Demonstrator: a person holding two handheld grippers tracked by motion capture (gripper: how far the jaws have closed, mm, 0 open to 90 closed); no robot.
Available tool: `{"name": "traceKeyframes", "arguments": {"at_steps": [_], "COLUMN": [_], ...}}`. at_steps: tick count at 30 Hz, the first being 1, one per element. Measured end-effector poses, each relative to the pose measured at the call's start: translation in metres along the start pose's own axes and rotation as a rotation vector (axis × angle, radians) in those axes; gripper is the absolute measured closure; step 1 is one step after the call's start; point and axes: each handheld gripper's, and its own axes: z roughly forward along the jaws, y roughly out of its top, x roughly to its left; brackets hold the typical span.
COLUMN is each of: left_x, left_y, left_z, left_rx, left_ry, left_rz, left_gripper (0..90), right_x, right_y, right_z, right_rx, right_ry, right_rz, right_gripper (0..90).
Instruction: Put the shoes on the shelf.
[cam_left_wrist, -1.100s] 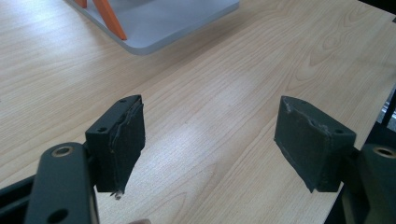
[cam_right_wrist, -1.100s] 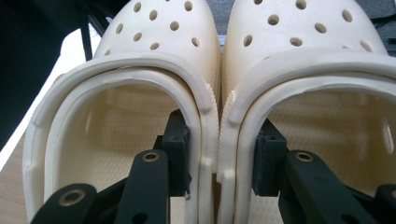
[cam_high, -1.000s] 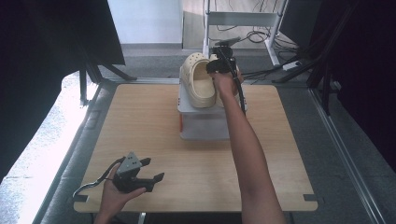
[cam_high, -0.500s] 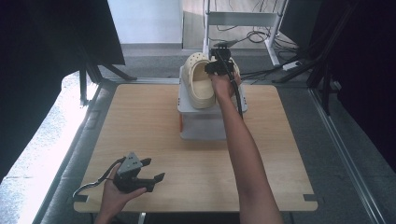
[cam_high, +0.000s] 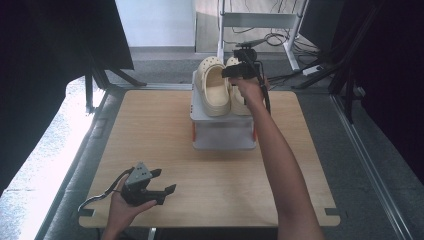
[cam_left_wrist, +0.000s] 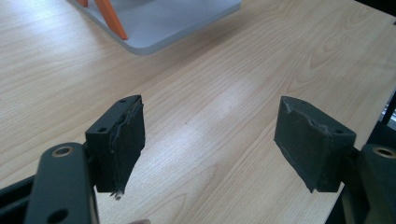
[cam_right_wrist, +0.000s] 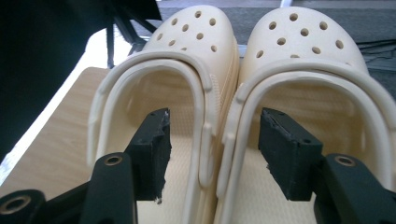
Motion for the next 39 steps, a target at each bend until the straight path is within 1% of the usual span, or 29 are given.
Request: {"name": "traceKeyframes", "arguments": {"at_steps": [3,7,12,13,18,24,27,30,35,39], "left_x": [0.0,0.0,-0.001,-0.001,-0.001,-0.001,-0.001,-0.001,-0.001,-0.002], "left_y": [0.0,0.001,0.0,0.0,0.0,0.0,0.0,0.0,0.0,0.0], "left_z": [0.001,0.001,-0.001,-0.002,-0.002,-0.003,-0.003,-0.004,-0.004,-0.003], "left_rx": [0.002,0.002,-0.004,-0.003,-0.006,-0.007,-0.006,-0.009,-0.01,-0.004], "left_ry": [0.0,0.004,0.009,0.007,0.002,0.003,0.003,0.006,0.008,0.005], "left_rz": [-0.004,-0.002,-0.001,0.002,0.003,0.003,0.002,0.001,-0.001,0.0], "left_gripper": [24.9,25.0,25.0,25.0,24.9,25.0,25.0,25.0,25.0,24.9], "right_x": [-0.005,-0.013,-0.018,-0.02,-0.023,-0.027,-0.029,-0.03,-0.032,-0.033], "right_y": [-0.002,-0.009,-0.019,-0.022,-0.03,-0.04,-0.048,-0.056,-0.073,-0.086], "right_z": [-0.012,-0.021,-0.025,-0.026,-0.03,-0.041,-0.046,-0.051,-0.062,-0.069], "right_rx": [-0.007,-0.005,-0.003,-0.01,-0.016,-0.049,-0.066,-0.076,-0.098,-0.11], "right_ry": [0.013,0.051,0.096,0.108,0.139,0.205,0.242,0.264,0.328,0.363], "right_rz": [-0.02,-0.028,-0.056,-0.064,-0.1,-0.153,-0.173,-0.19,-0.226,-0.255], "right_gripper": [43.0,42.9,43.8,44.2,45.3,46.5,46.9,47.1,48.5,48.9]}}
